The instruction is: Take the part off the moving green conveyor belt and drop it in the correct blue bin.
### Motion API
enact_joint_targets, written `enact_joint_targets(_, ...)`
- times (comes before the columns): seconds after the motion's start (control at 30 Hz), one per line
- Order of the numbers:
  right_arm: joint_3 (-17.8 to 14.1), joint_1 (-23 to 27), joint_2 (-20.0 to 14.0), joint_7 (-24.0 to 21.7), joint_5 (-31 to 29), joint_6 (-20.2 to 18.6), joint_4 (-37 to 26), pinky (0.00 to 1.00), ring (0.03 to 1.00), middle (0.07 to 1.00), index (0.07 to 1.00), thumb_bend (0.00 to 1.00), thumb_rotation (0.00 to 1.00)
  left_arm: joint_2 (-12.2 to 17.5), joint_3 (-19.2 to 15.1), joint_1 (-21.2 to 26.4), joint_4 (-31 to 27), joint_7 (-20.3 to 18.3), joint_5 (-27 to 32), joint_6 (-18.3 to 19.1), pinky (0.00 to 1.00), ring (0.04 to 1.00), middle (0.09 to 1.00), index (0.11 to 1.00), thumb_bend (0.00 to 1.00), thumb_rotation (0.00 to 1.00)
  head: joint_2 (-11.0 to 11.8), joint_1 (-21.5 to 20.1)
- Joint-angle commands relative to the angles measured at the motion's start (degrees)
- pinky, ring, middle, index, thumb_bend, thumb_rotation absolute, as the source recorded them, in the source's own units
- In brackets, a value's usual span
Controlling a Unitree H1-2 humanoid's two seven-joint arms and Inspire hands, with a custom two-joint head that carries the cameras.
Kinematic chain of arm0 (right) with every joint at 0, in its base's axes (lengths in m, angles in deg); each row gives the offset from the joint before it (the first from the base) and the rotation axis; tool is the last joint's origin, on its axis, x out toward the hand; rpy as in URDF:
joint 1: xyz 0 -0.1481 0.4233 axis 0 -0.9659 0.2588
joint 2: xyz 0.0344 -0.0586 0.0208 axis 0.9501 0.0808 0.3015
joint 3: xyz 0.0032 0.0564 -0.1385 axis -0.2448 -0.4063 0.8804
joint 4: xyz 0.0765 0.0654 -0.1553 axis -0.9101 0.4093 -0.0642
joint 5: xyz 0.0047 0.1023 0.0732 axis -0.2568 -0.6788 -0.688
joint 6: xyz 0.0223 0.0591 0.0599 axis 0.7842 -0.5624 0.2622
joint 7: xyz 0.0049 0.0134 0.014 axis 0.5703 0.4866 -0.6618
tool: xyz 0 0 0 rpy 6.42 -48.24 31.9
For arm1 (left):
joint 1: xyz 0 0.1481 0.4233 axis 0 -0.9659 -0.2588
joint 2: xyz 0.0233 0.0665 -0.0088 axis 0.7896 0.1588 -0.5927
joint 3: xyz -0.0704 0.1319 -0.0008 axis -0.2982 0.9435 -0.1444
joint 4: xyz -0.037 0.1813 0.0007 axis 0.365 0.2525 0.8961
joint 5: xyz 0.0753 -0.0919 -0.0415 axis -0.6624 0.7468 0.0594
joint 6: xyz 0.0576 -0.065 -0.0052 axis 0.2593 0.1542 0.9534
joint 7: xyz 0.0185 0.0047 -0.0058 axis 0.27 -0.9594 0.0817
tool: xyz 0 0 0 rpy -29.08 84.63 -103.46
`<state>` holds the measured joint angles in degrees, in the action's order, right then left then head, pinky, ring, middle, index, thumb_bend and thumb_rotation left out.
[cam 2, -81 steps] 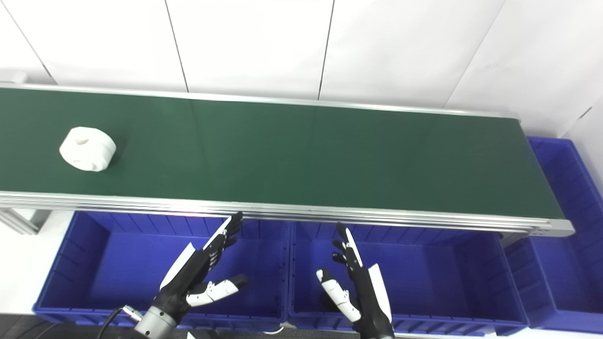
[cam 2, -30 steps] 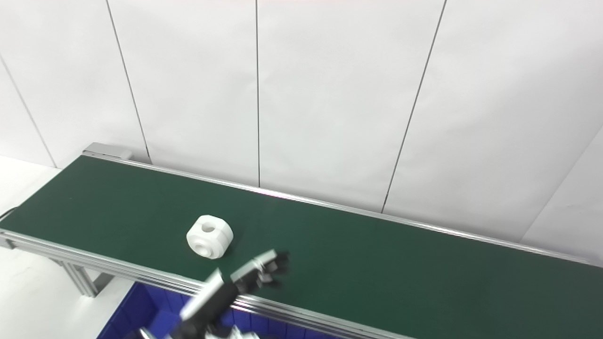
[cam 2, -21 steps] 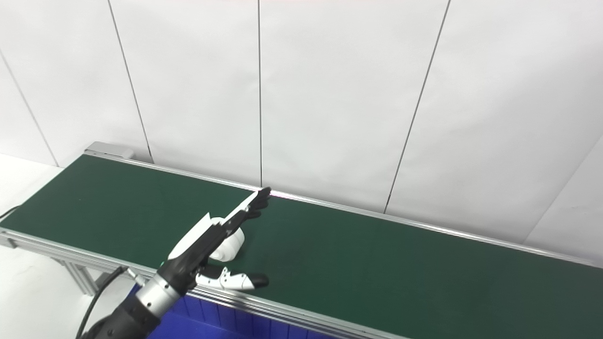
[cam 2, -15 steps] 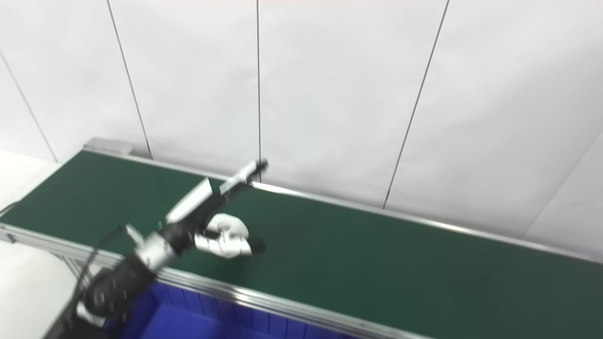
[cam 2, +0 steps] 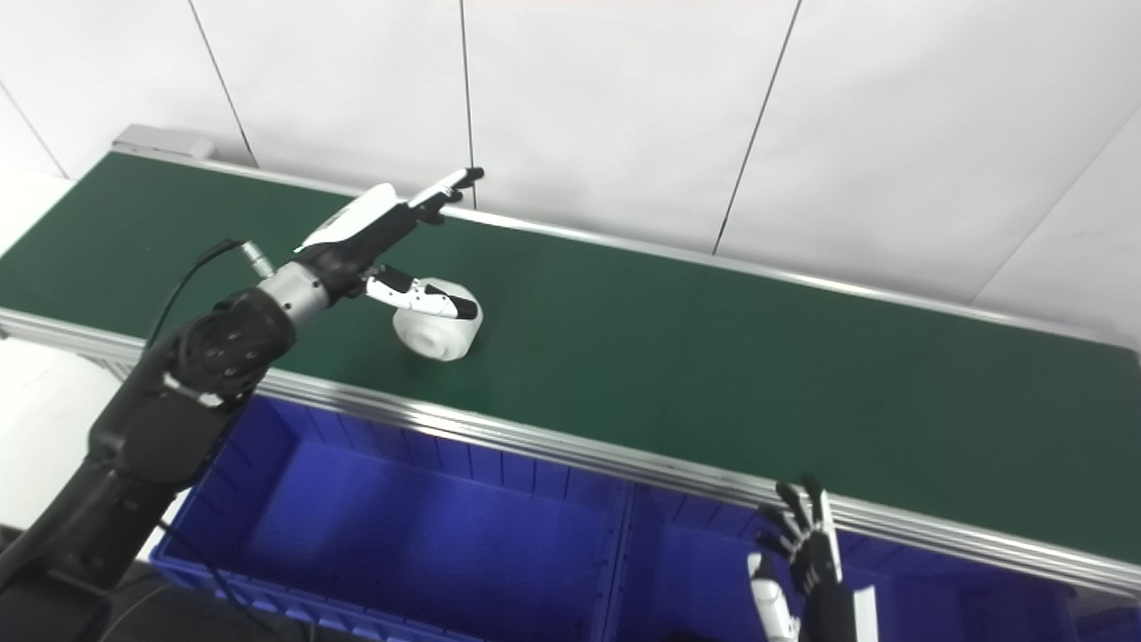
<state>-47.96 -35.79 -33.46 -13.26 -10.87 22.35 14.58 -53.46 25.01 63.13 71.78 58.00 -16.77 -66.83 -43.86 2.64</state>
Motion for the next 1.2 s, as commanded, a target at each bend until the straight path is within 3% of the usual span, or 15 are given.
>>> enact_joint_targets(0.0, -0.5, 0.2, 0.5, -0.4, 0.2, 3.3, -2.2, 0.72, 0.821, 0.897, 0.976, 0.62, 0.77, 0.8, 1.1, 2.8, 0.7, 1.1, -2.3, -1.9, 0.85, 0.942, 0.991, 1.000, 0.81, 0.29, 0.2, 0.4)
enact_joint_targets(0.27, -1.2, -0.1, 1.1, -0.7, -0.2, 3.3, -2.6, 0.72, 0.812, 0.887, 0.972, 0.63, 0.77, -0.3, 6.3, 4.6, 7.9, 4.7, -10.5, -4.1, 0.92, 0.967, 0.976, 0.997, 0.87, 0.22, 0.6, 0.9)
enact_joint_targets(0.53, -2.3, -0.2, 1.8, -1.0, 0.0, 3.3, -2.7, 0.71, 0.797, 0.871, 0.961, 0.63, 0.77, -2.3, 9.6, 6.6, 15.8, 7.5, -14.0, -5.3, 0.94, 0.963, 0.968, 0.980, 0.89, 0.12, 0.6, 1.2)
enact_joint_targets(0.57, -2.3, -0.2, 1.8, -1.0, 0.0, 3.3, -2.6, 0.71, 0.798, 0.871, 0.962, 0.63, 0.78, -2.5, 9.8, 6.8, 16.6, 7.9, -14.5, -5.0, 0.91, 0.950, 0.955, 0.968, 0.88, 0.07, 0.6, 1.2)
enact_joint_targets(0.67, -2.6, -0.2, 1.8, -1.3, -0.1, 3.3, -2.6, 0.71, 0.801, 0.872, 0.963, 0.63, 0.78, -4.5, 9.6, 7.1, 21.2, 14.6, -15.6, -6.3, 0.80, 0.867, 0.874, 0.884, 0.81, 0.02, 0.5, 1.5)
enact_joint_targets(0.73, -2.8, -0.2, 1.9, -1.5, -0.1, 3.3, -2.7, 0.71, 0.799, 0.869, 0.964, 0.63, 0.77, -5.8, 9.2, 7.4, 24.3, 19.7, -16.0, -7.9, 0.48, 0.579, 0.606, 0.640, 0.61, 0.00, 0.6, 1.4)
enact_joint_targets(0.83, -2.9, -0.2, 1.9, -1.7, -0.3, 3.3, -2.7, 0.70, 0.798, 0.867, 0.963, 0.63, 0.77, -7.4, 9.0, 7.7, 26.6, 26.0, -16.6, -9.5, 0.38, 0.460, 0.475, 0.548, 0.53, 0.00, 0.6, 1.5)
enact_joint_targets(0.9, -3.0, -0.1, 2.0, -1.7, -0.4, 3.3, -2.6, 0.70, 0.795, 0.863, 0.959, 0.63, 0.77, -8.2, 8.6, 7.6, 26.9, 28.1, -16.1, -10.2, 0.37, 0.401, 0.482, 0.548, 0.50, 0.00, 0.4, 1.6)
enact_joint_targets(1.0, -3.1, 0.0, 2.1, -1.5, 0.0, 3.3, -2.6, 0.68, 0.785, 0.857, 0.955, 0.63, 0.77, -9.3, 8.1, 7.7, 27.3, 30.3, -15.2, -12.0, 0.38, 0.394, 0.500, 0.541, 0.50, 0.00, 0.5, 1.7)
enact_joint_targets(1.17, -3.2, 0.1, 2.4, -1.5, 0.5, 3.3, -2.5, 0.68, 0.782, 0.854, 0.953, 0.63, 0.77, -9.3, 7.3, 7.2, 25.1, 30.8, -14.5, -13.2, 0.39, 0.394, 0.505, 0.541, 0.49, 0.00, -0.3, 1.0)
